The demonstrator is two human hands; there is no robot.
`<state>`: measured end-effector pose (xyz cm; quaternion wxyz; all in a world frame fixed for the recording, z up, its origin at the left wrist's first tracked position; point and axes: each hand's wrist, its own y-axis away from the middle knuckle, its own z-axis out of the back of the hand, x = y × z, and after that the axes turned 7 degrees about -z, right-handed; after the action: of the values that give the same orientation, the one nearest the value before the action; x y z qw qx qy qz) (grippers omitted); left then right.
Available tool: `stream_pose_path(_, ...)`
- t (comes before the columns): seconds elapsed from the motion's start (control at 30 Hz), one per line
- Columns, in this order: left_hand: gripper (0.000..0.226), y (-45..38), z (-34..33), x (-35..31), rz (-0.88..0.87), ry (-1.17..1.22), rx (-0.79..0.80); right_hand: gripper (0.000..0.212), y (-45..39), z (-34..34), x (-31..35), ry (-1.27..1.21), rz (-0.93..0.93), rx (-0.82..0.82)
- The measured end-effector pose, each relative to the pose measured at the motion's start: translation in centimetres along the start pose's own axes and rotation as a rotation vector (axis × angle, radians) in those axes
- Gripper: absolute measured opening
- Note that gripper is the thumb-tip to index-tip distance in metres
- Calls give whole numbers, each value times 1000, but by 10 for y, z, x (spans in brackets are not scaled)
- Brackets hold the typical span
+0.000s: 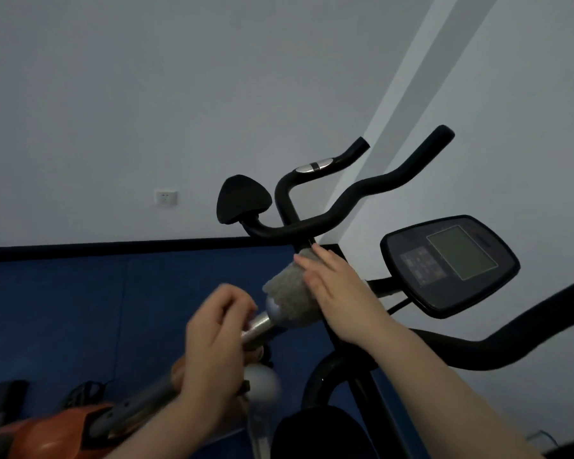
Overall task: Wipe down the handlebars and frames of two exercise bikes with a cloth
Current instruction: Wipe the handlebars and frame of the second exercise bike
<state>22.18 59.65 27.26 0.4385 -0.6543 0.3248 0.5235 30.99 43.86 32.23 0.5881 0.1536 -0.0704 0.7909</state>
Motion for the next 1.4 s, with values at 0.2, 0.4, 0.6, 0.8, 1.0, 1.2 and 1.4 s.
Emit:
stream_pose_path(0.2, 21, -44, 15, 10, -68, -77, 148, 43, 4, -10, 9, 461, 481, 118)
stream_pose_path(0.4, 15, -58, -6, 16, -138, -143, 289, 42, 6, -13, 21, 360, 198, -7)
stream_pose_path(0.6, 15, -74, -14, 17, -171, -143, 372, 45, 11, 3, 8, 62, -137, -13)
stream_pose_path(0.8, 14, -81, -39, 18, -227, -137, 402, 46, 4, -4, 1, 275, -373, 151)
stream_pose_path(1.0, 10, -92, -75, 6, -428, -242, 592, 50, -10, 0, 4, 315, -486, 206)
stream_pose_path(1.2, 9, -92, -79, 10, -537, -338, 630, 34, -6, 20, 1, 38, -681, 46)
stream_pose_path(1.4, 12, -105, -91, 5, -720, -451, 849, 27, 27, 79, -47, 15, -785, -254)
